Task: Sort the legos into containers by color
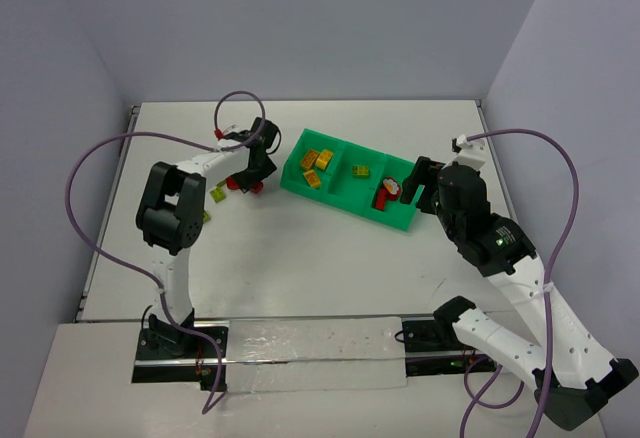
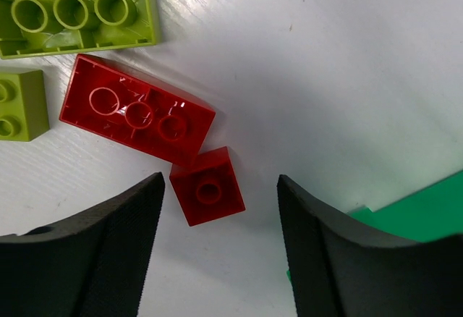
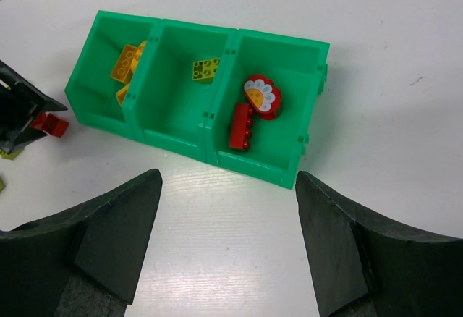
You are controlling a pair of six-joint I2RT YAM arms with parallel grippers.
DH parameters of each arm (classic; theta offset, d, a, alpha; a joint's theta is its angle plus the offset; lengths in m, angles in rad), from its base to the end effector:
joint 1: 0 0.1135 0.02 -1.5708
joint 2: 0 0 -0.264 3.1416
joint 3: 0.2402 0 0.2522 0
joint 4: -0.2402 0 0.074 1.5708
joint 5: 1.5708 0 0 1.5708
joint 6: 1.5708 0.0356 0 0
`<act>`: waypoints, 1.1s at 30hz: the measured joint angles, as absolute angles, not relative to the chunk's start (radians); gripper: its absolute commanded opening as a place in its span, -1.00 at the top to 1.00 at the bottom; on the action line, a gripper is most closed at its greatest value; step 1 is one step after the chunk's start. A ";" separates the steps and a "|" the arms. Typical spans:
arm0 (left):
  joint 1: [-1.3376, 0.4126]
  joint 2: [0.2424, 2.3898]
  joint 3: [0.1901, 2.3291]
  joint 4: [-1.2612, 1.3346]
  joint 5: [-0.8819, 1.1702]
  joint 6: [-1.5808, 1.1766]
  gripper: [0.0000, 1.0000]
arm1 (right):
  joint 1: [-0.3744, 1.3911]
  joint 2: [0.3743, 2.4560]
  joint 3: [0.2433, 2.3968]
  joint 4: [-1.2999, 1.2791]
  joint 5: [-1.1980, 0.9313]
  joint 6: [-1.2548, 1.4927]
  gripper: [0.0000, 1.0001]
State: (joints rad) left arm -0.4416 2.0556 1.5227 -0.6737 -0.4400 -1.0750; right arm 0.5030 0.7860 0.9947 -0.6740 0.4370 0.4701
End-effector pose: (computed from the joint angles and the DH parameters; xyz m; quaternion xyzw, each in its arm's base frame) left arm 0.3883 -0.1668 0.1751 -0.3364 0.8997 0.0343 0.2759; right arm 0.1436 0.0618 0.3621 0.1001 0.8326 0.0766 0.5393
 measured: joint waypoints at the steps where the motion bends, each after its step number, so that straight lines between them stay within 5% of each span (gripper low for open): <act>1: -0.442 2.060 1.523 -0.673 -0.438 -1.079 -0.20 | 0.503 0.786 0.995 -0.674 0.437 0.470 -0.64; 8: -0.442 2.072 1.506 -0.671 -0.427 -1.085 0.67 | 0.503 0.781 0.995 -0.674 0.437 0.470 -0.64; 12: -0.442 2.039 1.491 -0.675 -0.426 -1.075 0.88 | 0.503 0.780 0.995 -0.675 0.437 0.470 -0.64; 24: -0.508 1.665 1.450 -0.559 -0.405 -0.857 1.00 | 0.503 0.780 0.995 -0.674 0.432 0.474 -0.63; 33: -0.747 1.846 1.602 -0.520 -0.273 -0.700 1.00 | 0.503 0.751 0.995 -0.674 0.454 0.475 -0.63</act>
State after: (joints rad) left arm -0.7466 1.8460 1.6023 -0.5200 -0.2725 -0.7002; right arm 0.5030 0.7514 0.9947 -0.6743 0.4541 0.4747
